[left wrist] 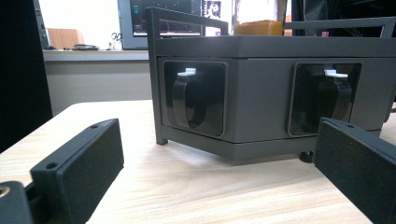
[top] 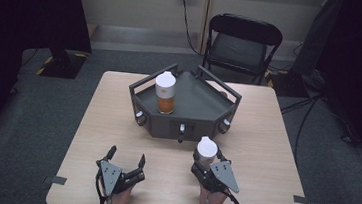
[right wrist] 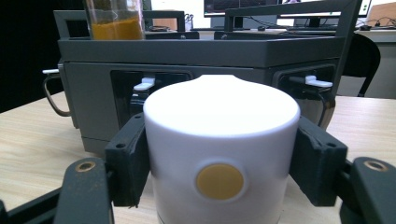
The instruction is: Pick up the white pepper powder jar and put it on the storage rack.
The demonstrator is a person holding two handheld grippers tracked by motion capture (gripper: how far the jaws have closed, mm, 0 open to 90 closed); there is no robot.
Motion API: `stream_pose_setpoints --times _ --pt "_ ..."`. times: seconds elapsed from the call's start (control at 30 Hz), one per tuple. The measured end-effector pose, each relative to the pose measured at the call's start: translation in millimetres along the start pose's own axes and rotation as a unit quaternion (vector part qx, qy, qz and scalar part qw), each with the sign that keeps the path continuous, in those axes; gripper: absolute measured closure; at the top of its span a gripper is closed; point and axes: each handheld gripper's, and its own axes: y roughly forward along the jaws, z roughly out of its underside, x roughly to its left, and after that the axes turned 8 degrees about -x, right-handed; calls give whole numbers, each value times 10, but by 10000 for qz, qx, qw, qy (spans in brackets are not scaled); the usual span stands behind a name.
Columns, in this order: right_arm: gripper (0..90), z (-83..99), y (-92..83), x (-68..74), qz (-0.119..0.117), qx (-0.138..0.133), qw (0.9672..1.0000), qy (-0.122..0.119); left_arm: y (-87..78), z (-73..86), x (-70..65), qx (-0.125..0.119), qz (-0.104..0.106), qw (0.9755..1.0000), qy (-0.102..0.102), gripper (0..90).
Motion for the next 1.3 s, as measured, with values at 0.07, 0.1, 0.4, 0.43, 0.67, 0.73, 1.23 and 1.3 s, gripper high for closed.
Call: stream_pose_setpoints --times 0.07,0.1,0.4,0.43,0.67,0.73,1.23,1.3 --pt "298 -5 -2 4 10 3 10000 -10 0 1 0 -2 0 10000 -1 12" --pt "298 -8 -5 4 9 4 10000 -14 0 0 0 -1 0 10000 0 11" --pt "298 -53 -25 -8 -46 -28 10000 -31 0 0 0 -1 0 10000 0 13" --pt "298 -61 -24 -9 -58 -30 10000 -48 0 0 0 -1 0 10000 0 13" --pt "298 -145 -20 -10 -162 -45 9998 -125 0 0 0 -2 0 10000 0 14" --pt "298 -157 -17 -13 -196 -71 9997 -123 0 0 0 1 0 10000 1 13" --pt "299 -294 29 -61 -302 -68 9995 -106 0 -1 -1 2 -3 10000 3 17" --pt "299 -307 30 -67 -327 -84 9994 -95 0 -1 -1 2 -4 10000 3 17"
